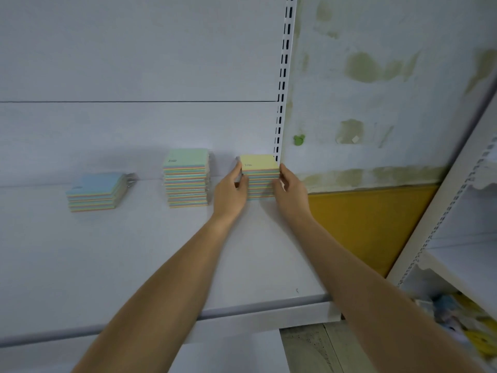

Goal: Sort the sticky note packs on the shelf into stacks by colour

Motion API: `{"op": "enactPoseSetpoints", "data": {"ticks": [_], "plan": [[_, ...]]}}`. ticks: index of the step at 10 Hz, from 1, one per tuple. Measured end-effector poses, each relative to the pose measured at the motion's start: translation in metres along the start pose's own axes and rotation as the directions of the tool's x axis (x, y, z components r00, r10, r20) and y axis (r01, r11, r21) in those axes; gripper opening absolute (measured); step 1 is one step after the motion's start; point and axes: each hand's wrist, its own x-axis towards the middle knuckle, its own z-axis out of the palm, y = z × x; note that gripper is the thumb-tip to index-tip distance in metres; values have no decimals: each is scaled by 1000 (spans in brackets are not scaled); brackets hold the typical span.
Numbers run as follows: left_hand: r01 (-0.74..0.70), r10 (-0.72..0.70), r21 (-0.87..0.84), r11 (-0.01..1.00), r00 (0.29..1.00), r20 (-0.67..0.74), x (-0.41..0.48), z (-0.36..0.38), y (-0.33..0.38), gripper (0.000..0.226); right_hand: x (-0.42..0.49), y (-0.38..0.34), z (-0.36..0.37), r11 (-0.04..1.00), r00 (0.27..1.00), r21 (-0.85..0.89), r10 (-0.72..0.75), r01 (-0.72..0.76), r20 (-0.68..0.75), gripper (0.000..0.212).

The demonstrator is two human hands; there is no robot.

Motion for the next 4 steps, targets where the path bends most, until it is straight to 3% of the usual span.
{"op": "enactPoseSetpoints", "data": {"ticks": [1,2,4], "plan": [[-48,49,57,997,999,-18,-4,-2,6,45,-2,-2,-1,1000,1000,-23,-4,4,-14,49],[-203,217,111,973,967,-135,-9,-10,18,43,-7,-9,-4,999,994,-34,-44,40,-97,50],[-419,436,171,892,896,-82,1,-50,48,46,-11,-34,-8,945,940,-237,-276,227,-202,42]]}}
